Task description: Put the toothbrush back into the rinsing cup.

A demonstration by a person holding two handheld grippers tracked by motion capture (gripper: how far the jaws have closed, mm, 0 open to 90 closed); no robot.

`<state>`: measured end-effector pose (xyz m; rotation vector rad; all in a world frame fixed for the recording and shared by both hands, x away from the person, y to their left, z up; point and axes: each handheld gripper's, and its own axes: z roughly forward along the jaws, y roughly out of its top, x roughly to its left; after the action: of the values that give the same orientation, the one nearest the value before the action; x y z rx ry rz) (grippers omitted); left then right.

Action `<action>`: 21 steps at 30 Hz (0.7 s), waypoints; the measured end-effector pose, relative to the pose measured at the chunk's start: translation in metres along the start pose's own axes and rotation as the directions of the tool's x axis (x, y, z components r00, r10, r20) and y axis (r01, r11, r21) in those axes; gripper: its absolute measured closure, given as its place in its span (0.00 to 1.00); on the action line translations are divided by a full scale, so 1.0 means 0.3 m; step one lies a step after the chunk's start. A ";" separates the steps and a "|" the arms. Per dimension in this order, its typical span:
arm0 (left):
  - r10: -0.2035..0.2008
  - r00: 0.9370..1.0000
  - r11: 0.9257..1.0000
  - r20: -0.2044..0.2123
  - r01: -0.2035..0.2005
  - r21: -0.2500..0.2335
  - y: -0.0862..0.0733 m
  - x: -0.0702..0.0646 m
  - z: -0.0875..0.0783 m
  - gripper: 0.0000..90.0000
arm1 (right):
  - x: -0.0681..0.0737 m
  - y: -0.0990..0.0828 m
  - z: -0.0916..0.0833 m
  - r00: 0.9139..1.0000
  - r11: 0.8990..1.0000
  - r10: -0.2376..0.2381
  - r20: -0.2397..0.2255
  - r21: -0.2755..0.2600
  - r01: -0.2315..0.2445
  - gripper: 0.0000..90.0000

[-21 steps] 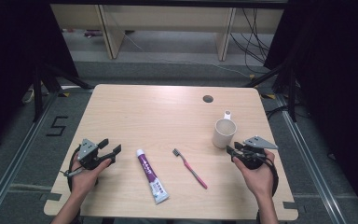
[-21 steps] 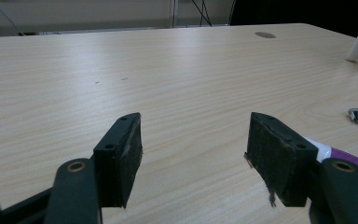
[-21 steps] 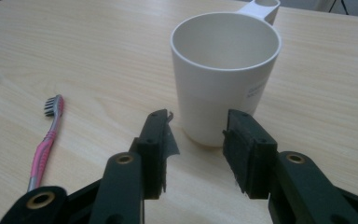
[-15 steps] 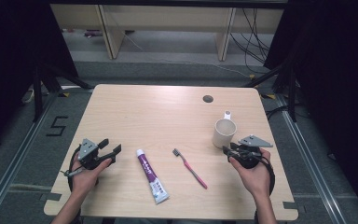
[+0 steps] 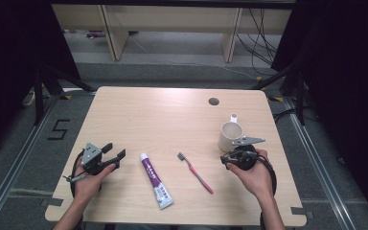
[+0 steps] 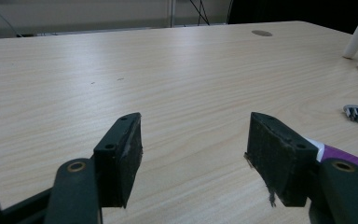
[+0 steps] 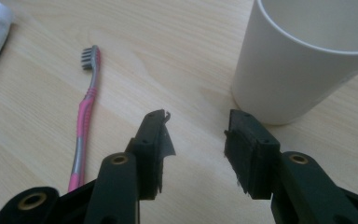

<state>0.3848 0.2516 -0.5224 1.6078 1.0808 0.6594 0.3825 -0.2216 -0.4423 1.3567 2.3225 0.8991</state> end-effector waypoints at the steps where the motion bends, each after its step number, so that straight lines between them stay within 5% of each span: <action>1: -0.002 1.000 1.000 0.000 0.002 -0.001 0.000 0.001 0.000 0.39 | 0.000 0.000 0.000 1.000 1.000 0.000 0.000 0.000 0.000 0.65; 7: -0.003 1.000 1.000 -0.002 0.003 0.002 0.000 0.002 0.001 0.39 | 0.011 0.036 0.024 0.998 0.992 -0.054 -0.037 0.110 0.058 0.65; 12: -0.005 1.000 1.000 0.000 0.005 0.001 0.000 0.003 0.001 0.39 | 0.032 0.058 0.051 0.998 0.975 -0.035 -0.057 0.217 0.047 0.65; 19: -0.011 1.000 1.000 -0.001 0.011 0.002 0.000 0.003 0.002 0.39 | 0.050 0.089 0.092 0.993 0.935 -0.063 -0.096 0.343 0.092 0.65; 21: -0.011 1.000 1.000 0.000 0.011 0.003 0.001 0.004 0.001 0.39 | 0.064 0.100 0.110 0.992 0.911 -0.065 -0.111 0.399 0.105 0.65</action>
<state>0.3856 0.2524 -0.5225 1.6035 1.0908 0.6507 0.4109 -0.1824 -0.4469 1.3688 2.7289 0.4779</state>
